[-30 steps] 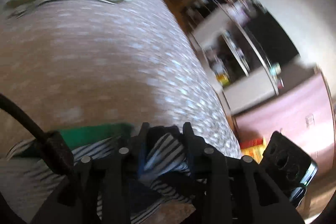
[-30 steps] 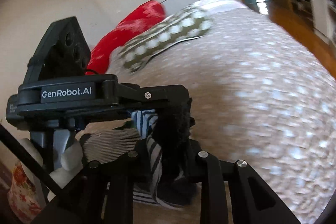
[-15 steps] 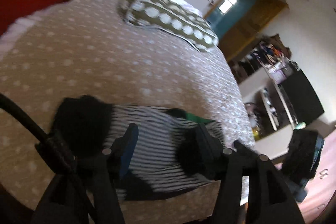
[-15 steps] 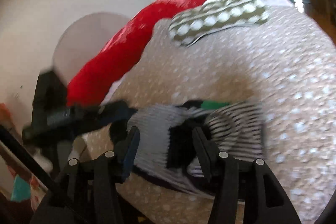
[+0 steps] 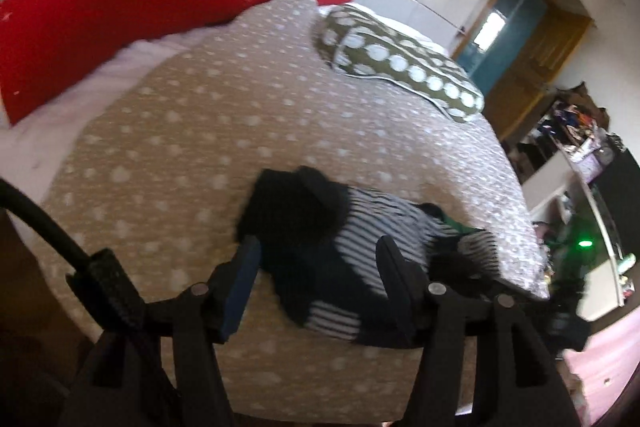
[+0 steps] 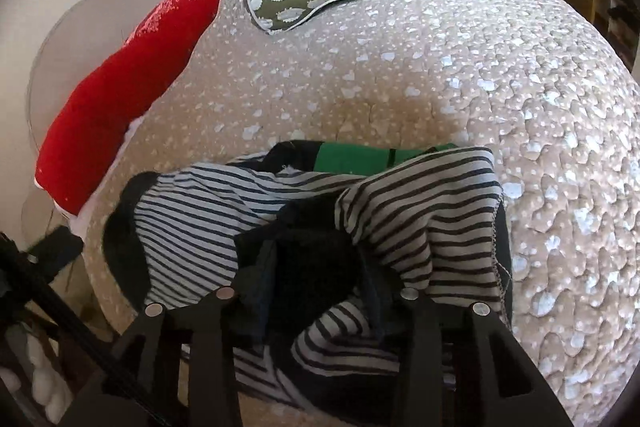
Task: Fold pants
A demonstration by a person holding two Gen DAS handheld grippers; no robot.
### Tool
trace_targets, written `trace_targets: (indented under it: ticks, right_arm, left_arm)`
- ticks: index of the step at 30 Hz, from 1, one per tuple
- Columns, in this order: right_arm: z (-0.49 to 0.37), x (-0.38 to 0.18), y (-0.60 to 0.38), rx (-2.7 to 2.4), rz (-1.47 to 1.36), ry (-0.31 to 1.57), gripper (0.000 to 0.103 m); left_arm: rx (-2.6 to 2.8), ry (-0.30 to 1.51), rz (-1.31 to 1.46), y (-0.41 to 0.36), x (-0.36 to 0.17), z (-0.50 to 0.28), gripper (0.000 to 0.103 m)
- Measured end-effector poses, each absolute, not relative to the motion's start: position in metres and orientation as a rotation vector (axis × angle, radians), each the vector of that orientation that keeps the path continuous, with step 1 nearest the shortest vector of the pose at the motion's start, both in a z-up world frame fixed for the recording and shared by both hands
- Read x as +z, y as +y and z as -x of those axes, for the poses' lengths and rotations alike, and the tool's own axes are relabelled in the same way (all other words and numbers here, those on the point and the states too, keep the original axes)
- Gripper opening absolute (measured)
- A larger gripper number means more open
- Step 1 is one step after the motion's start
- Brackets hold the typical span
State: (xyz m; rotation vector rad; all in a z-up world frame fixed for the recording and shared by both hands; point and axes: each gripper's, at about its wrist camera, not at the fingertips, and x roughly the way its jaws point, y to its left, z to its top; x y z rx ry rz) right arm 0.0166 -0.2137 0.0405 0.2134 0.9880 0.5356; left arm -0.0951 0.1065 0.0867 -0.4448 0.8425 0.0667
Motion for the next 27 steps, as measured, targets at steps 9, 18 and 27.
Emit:
trace_targets:
  ticks: [9, 18, 27]
  right_arm:
    - [0.022, 0.088, -0.217, 0.539, -0.187, 0.882, 0.057]
    - [0.032, 0.082, -0.189, 0.567, -0.152, 0.926, 0.059]
    - [0.034, 0.092, -0.163, 0.599, -0.094, 0.922, 0.063]
  left_arm:
    - [0.184, 0.865, 0.378, 0.114, 0.077, 0.099, 0.059]
    - [0.287, 0.885, 0.292, 0.118, 0.073, 0.103, 0.059]
    - [0.296, 0.902, 0.3, 0.126, 0.069, 0.108, 0.059]
